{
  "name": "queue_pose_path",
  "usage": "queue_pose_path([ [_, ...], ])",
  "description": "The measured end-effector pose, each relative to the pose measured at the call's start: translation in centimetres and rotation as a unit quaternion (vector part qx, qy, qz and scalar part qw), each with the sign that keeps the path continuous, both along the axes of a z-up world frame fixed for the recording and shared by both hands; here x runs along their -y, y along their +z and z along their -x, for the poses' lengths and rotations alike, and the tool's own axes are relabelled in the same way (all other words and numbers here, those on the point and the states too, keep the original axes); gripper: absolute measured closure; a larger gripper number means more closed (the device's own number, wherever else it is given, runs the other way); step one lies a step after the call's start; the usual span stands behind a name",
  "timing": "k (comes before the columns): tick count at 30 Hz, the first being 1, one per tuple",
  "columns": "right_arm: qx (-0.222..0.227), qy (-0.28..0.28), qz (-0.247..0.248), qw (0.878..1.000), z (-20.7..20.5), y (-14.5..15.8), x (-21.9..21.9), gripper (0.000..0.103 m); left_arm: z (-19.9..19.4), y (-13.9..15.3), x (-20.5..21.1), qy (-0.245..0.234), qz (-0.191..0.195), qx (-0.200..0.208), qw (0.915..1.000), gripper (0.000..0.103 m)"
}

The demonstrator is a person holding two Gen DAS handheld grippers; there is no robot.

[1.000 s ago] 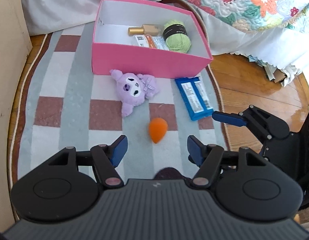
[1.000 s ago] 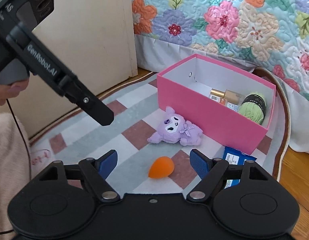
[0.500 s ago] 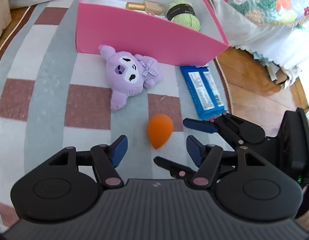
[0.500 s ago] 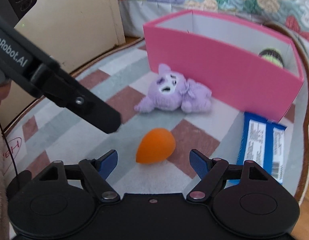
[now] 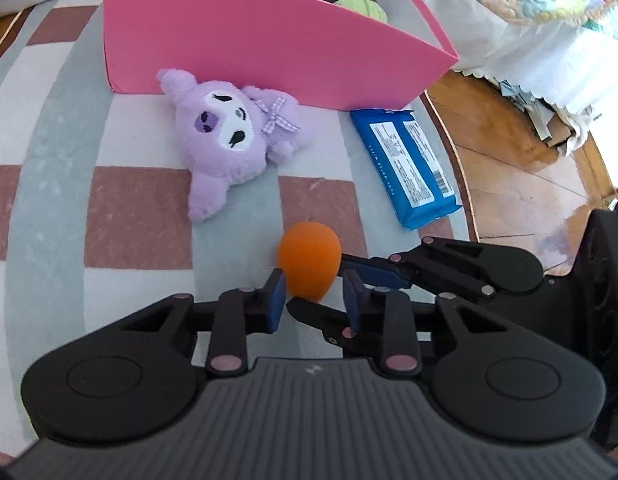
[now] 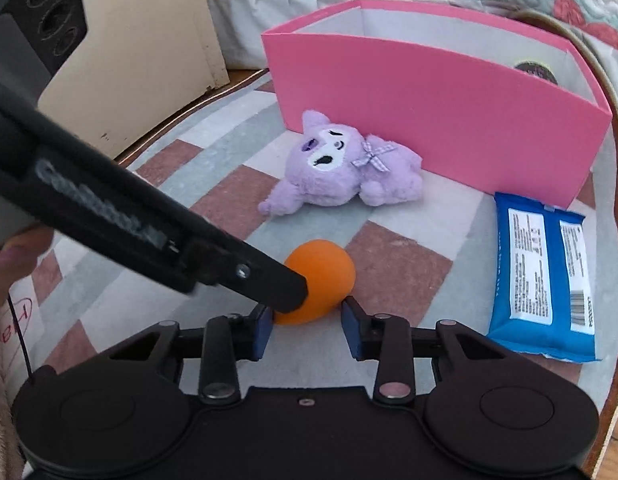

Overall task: Organize objects
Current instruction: 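Close the right gripper on the orange sponge and lift it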

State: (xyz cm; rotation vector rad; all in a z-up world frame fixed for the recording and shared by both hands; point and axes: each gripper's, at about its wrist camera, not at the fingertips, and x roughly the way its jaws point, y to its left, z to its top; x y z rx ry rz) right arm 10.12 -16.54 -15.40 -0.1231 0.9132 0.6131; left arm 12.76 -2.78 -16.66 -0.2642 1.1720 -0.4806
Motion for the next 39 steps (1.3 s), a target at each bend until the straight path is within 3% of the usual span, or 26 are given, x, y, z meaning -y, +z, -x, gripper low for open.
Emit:
queue_pose_path([
  [10,0.016,0.002,-0.004,1.0,0.6,1.9,0.2,0.065,0.9,1.8,-1.2,0.024,0.026,0.05,0.9981,0.075],
  [27,0.059,0.056,0.002,0.997,3.9,7.7,-0.7,0.067,5.4,6.2,-3.6,0.077,0.083,0.069,0.9911,0.071],
  [39,0.091,0.079,0.014,0.993,4.1,9.4,-0.5,0.067,6.3,7.8,-3.1,0.078,0.076,0.094,0.9895,0.071],
])
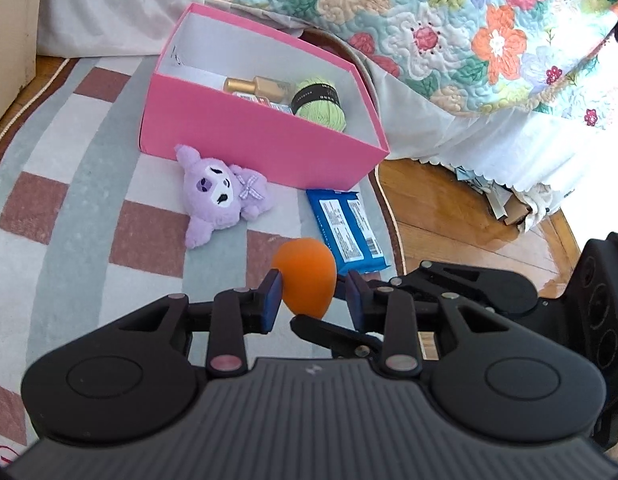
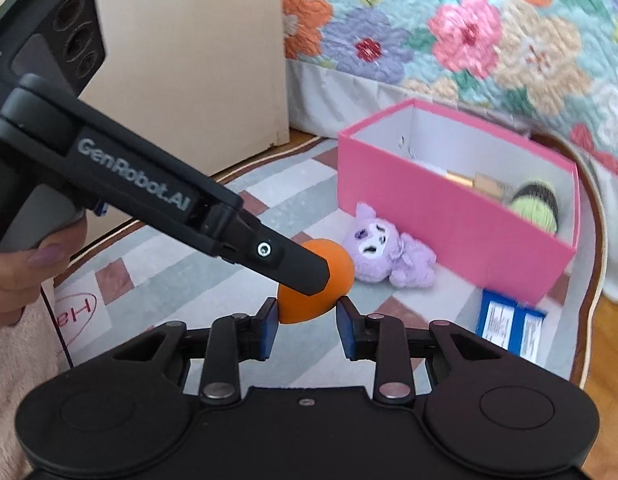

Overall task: Organize objects
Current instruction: 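Close the right gripper on the orange sponge and lift it, then carry the orange sponge with the right gripper into the pink box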

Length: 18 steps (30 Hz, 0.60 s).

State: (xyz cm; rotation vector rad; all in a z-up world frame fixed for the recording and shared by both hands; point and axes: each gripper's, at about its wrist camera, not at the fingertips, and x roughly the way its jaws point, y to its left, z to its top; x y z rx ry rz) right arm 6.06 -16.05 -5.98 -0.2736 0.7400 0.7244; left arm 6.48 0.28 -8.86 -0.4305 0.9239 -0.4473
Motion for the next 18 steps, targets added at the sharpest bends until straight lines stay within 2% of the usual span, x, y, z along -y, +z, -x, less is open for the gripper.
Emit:
queue_pose_path([
  [9,0.014,0.007,-0.01,1.0,-0.5,1.6,0.1,0.069,-0.5,2.4,0.0,0.003,-0.008,0.023,0.9997,0.07],
  [13,0.028,0.006,-0.016,0.999,-0.3,2.3,0.1,0.069,-0.6,3.5,0.4,-0.001,-0.026,0.041,0.9988,0.062],
  [18,0.027,0.0,-0.029,0.999,-0.5,2.8,0.2,0.07,-0.9,4.1,0.4,0.005,-0.027,0.045,0.9986,0.061],
])
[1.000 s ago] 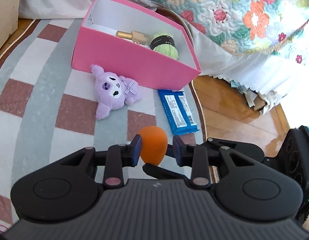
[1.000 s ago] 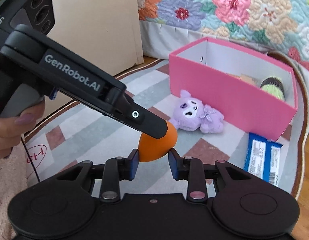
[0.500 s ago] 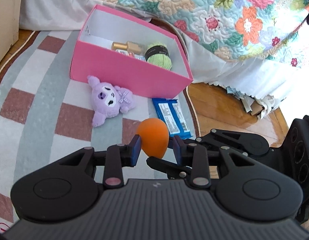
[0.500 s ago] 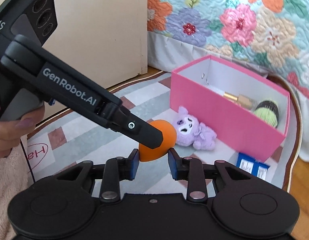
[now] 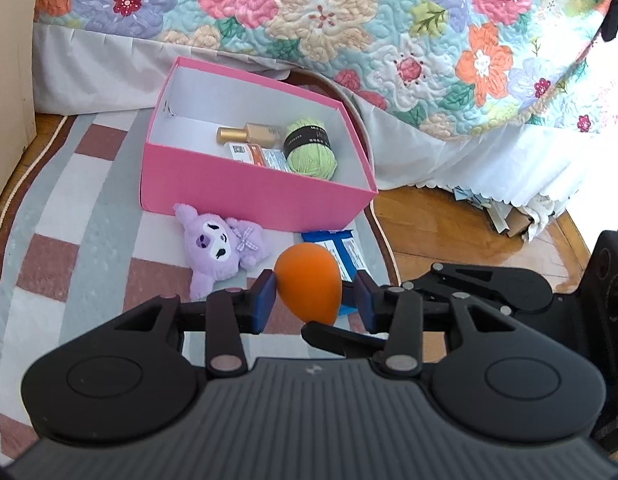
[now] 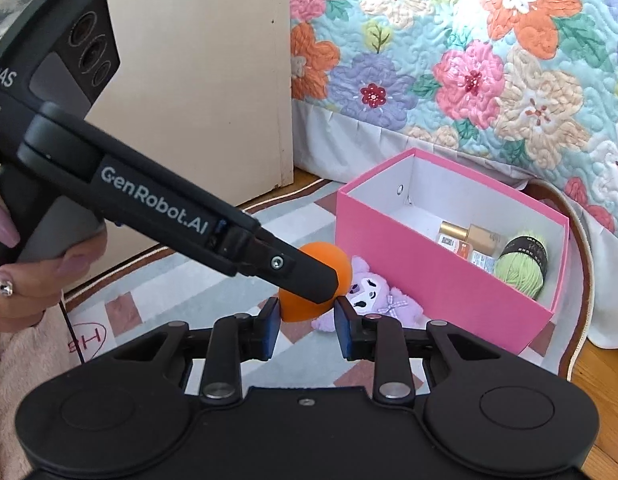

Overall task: Organize objects
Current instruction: 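Carry the orange sponge with the right gripper into the pink box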

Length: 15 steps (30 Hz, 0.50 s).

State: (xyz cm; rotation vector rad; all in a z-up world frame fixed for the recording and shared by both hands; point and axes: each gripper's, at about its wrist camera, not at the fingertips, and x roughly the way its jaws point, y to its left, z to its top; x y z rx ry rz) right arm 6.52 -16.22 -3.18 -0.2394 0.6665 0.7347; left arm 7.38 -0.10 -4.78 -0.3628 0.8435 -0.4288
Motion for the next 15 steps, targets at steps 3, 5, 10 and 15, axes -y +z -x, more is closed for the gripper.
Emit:
queue_pose_path([
  [3,0.002,-0.003,-0.005,1.0,0.0,0.1,0.0,0.07,-0.1,0.1,0.0,0.007,0.004,0.001,1.0,0.061],
  [5,0.004,-0.003,-0.006,1.0,0.0,0.1,0.0,0.07,-0.1,0.1,-0.1,0.01,0.007,0.002,0.9999,0.062],
  [10,0.017,-0.003,-0.001,1.0,-0.1,0.6,-0.1,0.07,-0.4,0.5,-0.1,0.016,0.016,0.003,0.9997,0.064],
  [15,0.039,-0.008,0.003,0.999,-0.6,2.4,0.1,0.07,-1.3,2.3,0.3,0.011,0.013,0.023,0.9996,0.065],
])
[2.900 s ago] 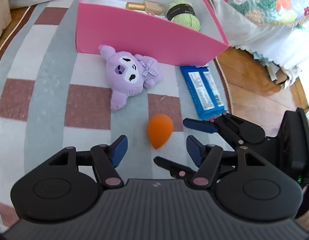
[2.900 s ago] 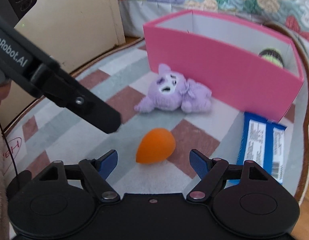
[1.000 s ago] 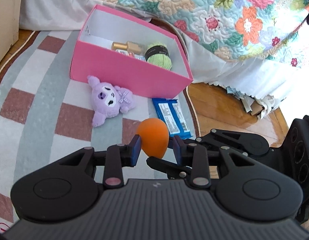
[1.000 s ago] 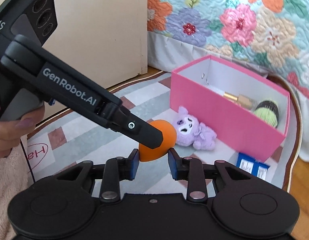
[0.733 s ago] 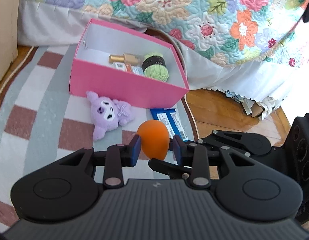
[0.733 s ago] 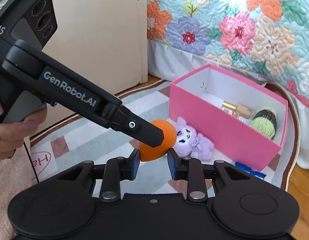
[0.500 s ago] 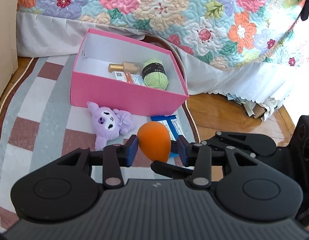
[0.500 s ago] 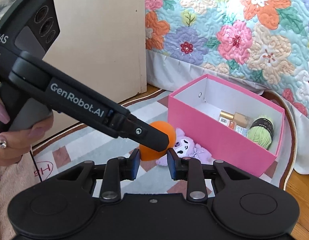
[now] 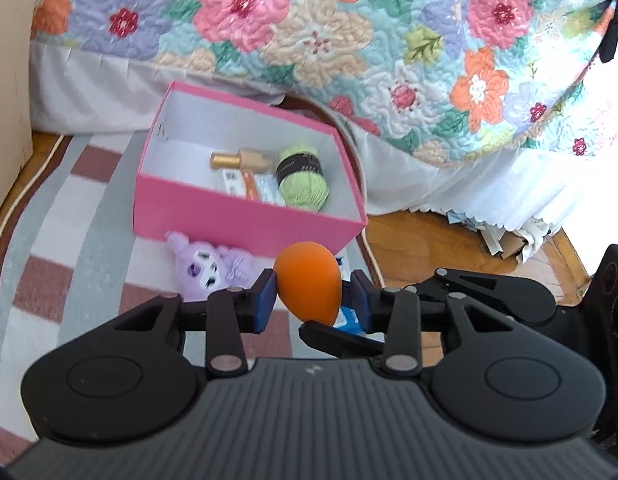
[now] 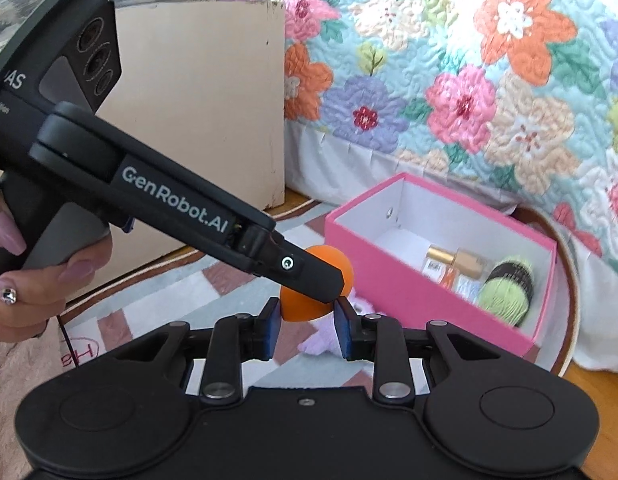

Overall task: Organize objects
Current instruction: 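Carry the orange sponge with the right gripper into the pink box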

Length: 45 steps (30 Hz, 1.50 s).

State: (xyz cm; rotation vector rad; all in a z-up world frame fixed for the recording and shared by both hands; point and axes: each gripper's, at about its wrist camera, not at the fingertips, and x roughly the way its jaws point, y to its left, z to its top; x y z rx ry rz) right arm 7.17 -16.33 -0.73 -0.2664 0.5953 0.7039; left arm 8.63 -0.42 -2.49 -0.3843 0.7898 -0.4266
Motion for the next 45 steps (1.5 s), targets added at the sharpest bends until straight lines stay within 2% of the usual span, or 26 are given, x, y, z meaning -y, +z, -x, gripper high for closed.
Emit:
queue_pose_path([
  [8,0.04,-0.013,0.015,0.999,-2.5,3.4,0.4,0.07,-3.2,4.2,1.0,-0.006,-0.007,0.036,0.9993,0.065],
  [13,0.051,-0.016,0.035,0.998,-5.9,5.1,0.2,0.07,-6.8,6.0,1.3,0.0,-0.005,0.034,0.9994,0.065],
  [16,0.051,-0.018,0.056,0.997,-8.5,5.5,0.0,0.07,-10.0,5.9,1.4,0.005,0.008,0.021,0.9997,0.065],
  [20,0.021,-0.028,0.066,0.997,-13.1,4.0,0.3,0.07,-14.6,3.8,1.7,0.003,0.018,-0.005,0.9998,0.065],
  [27,-0.081,-0.062,0.048,0.994,-21.1,-1.6,2.0,0.07,-22.5,-3.4,2.9,0.01,0.037,-0.084,0.9957,0.065],
  [30,-0.107,-0.07,0.056,0.99,-23.5,-4.0,2.4,0.07,-24.8,-6.2,3.5,0.009,0.038,-0.108,0.9934,0.065],
  [35,-0.138,-0.082,0.073,0.984,-26.4,-7.1,2.9,0.07,-27.5,-9.4,4.5,0.014,0.042,-0.137,0.9895,0.065],
  [38,-0.148,-0.107,0.103,0.978,-27.8,-8.2,2.6,0.071,-28.1,-11.1,4.4,0.011,0.069,-0.178,0.9815,0.067],
  [42,-0.145,-0.105,0.124,0.976,-28.4,-9.4,1.8,0.075,-28.5,-11.9,4.7,0.006,0.066,-0.173,0.9827,0.071],
  [45,-0.147,-0.111,0.142,0.973,-28.9,-10.5,1.5,0.077,-28.9,-12.4,4.2,0.021,0.07,-0.179,0.9812,0.072],
])
